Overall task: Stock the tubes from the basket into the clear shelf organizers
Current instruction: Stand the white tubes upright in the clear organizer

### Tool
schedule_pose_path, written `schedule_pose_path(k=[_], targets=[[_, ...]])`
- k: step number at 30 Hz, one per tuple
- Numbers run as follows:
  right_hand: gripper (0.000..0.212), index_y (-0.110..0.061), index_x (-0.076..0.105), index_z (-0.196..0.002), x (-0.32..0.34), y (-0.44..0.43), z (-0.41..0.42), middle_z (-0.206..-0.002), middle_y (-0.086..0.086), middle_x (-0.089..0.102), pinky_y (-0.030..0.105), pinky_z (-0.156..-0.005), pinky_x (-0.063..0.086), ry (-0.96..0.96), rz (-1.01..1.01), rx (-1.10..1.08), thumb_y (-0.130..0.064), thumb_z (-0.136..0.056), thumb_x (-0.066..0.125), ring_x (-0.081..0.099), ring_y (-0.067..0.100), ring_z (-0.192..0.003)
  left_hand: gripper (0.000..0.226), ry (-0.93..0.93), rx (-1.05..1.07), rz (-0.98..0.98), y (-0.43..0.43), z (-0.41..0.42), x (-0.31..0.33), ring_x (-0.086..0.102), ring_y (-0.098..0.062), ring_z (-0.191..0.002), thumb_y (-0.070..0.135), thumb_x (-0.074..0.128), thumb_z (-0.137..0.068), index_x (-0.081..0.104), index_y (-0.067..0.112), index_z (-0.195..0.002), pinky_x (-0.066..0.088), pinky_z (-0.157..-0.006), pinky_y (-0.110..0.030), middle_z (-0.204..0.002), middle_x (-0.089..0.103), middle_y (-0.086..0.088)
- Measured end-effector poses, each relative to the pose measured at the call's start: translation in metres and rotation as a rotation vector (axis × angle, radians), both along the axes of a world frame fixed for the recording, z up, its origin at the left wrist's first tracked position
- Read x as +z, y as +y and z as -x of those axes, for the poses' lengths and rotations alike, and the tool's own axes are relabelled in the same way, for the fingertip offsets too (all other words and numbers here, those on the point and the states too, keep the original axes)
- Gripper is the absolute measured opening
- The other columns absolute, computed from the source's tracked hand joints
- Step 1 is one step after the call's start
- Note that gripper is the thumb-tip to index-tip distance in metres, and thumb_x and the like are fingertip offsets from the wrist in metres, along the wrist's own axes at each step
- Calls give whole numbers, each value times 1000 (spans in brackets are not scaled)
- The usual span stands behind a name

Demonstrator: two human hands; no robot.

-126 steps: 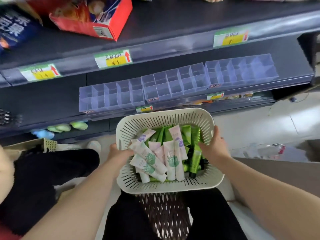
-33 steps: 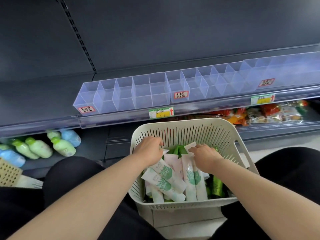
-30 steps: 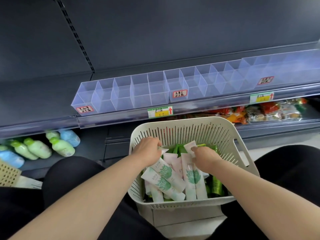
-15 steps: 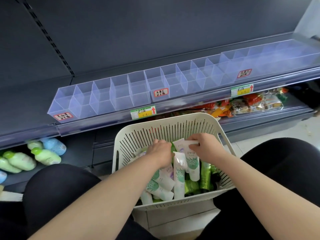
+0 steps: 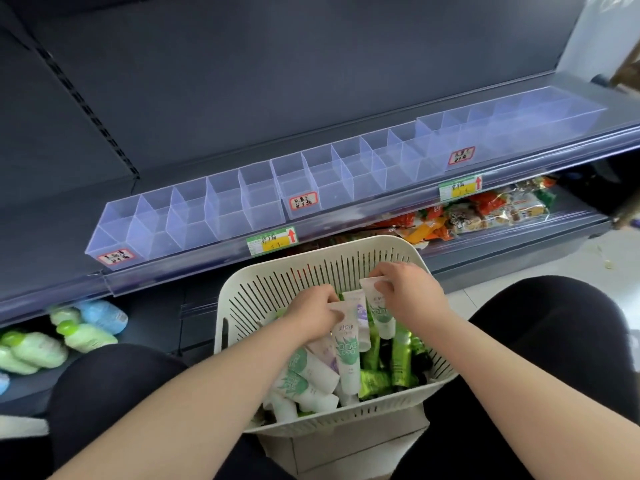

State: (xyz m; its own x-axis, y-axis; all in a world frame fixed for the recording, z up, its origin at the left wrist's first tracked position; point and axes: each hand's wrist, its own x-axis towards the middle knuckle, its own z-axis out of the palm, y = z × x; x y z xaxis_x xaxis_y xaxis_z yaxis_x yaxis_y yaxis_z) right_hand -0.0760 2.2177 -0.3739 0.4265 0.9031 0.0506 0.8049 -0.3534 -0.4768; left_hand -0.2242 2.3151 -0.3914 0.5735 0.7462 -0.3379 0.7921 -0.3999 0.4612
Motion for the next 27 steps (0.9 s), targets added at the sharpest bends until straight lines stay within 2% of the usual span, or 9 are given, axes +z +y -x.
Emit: schedule_pose_path(k=[2,5,8,10,13,16,18,24,27], targets=[[23,-27,63,-108,11,3,5,-103,-4,63,33,-72,48,2,-28,-3,-19,-92,48,56,19,-96,9,-131,100,-42,1,13,16,58,-14,-81,24,66,-87,58,26,-85,44,-65,-28,-90,62,6],[24,-20,65,-107,37,12,17,-104,1,61,36,-77,48,13,-103,60,-13,-91,49,56,23,-98,15,-311,212,-150,9,35,47,59,-18,-87,12,60,-87,62,26,-94,41,-68,-27,-97,65,4],[25,-16,66,-106,70,25,31,-104,2,60,32,-73,45,-14,-200,121,-10,-90,49,56,23,-97,21,-420,297,-261,20,56,83,58,-20,-89,9,54,-90,63,21,-104,44,-68,-28,-100,64,0],[25,-16,65,-108,92,36,40,-103,1,61,32,-72,45,-31,-244,153,-11,-91,48,57,23,-94,18,-498,356,-316,28,68,107,58,-19,-87,9,51,-92,61,21,-101,47,-64,-29,-98,63,-1],[24,-16,65,-107,123,61,50,-104,2,62,31,-71,45,-5,-315,166,-11,-91,47,55,19,-88,22,-653,460,-391,42,87,142,55,-17,-80,4,46,-91,59,22,-94,41,-56,-27,-91,61,-1],[25,-17,64,-107,151,94,58,-105,2,60,30,-68,43,0,-390,156,-11,-92,45,54,18,-86,20,-789,548,-455,62,100,171,54,-18,-79,1,46,-90,58,15,-95,42,-60,-30,-91,61,-2],[24,-18,63,-105,165,117,62,-102,2,59,33,-67,47,9,-442,143,-12,-92,44,55,18,-85,18,-832,599,-484,77,107,182,56,-22,-83,1,46,-89,59,13,-95,46,-66,-35,-91,61,-2],[21,-20,60,-102,179,194,67,-98,-1,56,32,-65,46,10,-514,148,-11,-93,44,55,18,-83,23,-890,692,-463,133,116,189,62,-23,-91,3,46,-89,64,16,-95,55,-78,-46,-94,64,2],[22,-18,59,-105,176,228,64,-98,2,56,34,-67,48,-4,-508,145,-9,-92,45,55,21,-84,24,-904,709,-491,161,112,191,63,-22,-89,2,46,-88,64,17,-94,57,-74,-45,-93,64,1]])
